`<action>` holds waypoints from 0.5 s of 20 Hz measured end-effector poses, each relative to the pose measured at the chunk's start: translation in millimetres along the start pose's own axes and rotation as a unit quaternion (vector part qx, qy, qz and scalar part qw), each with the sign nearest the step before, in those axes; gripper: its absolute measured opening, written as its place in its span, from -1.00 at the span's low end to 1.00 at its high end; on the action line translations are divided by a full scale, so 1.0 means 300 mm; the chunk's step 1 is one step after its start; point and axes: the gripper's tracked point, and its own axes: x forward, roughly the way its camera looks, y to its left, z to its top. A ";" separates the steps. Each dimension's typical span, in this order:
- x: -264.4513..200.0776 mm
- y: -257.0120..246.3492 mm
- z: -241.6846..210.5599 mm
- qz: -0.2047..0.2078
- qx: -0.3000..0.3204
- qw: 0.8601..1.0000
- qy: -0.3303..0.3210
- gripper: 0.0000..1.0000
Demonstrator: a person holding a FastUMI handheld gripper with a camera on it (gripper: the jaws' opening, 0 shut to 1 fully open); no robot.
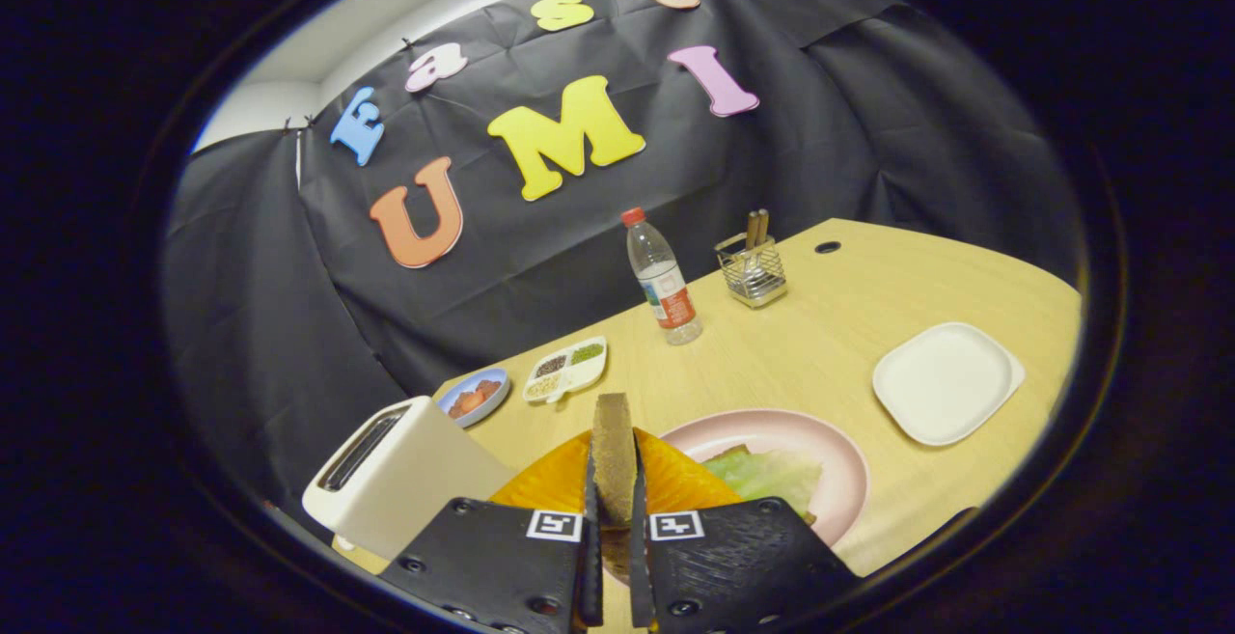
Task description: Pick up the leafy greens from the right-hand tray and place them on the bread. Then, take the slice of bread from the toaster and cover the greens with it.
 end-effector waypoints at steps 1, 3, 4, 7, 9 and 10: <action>0.008 -0.013 -0.008 -0.002 0.001 1.000 0.000 -0.78; 0.022 -0.040 -0.035 -0.004 0.005 1.000 0.010 -0.78; 0.028 -0.066 -0.051 -0.012 0.005 1.000 0.018 -0.70; 0.037 -0.124 -0.067 -0.028 0.007 0.999 0.029 -0.45; 0.039 -0.161 -0.064 -0.038 0.007 0.999 0.031 -0.30; 0.042 -0.181 -0.061 -0.045 0.004 0.998 0.032 -0.22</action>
